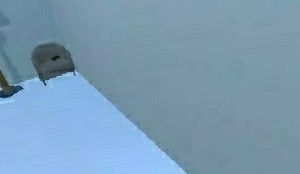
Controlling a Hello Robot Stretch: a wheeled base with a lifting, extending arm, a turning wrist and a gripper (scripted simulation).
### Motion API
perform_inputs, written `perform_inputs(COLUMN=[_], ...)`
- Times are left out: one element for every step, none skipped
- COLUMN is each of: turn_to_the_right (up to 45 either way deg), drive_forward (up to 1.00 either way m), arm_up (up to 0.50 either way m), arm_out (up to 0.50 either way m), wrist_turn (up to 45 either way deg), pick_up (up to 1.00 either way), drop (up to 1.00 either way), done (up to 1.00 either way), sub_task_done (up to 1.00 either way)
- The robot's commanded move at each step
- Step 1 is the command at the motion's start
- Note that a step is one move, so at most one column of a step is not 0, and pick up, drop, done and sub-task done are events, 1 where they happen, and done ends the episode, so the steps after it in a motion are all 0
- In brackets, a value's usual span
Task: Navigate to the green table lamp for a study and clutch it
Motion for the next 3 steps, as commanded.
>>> perform_inputs(turn_to_the_right=[-45.0,-45.0,-45.0], drive_forward=[0.00,0.00,0.00], arm_up=[0.00,0.00,0.00], arm_out=[0.00,0.00,0.00], wrist_turn=[0.0,0.0,0.0], pick_up=[0.00,0.00,0.00], drop=[0.00,0.00,0.00], done=[0.00,0.00,0.00], sub_task_done=[0.00,0.00,0.00])
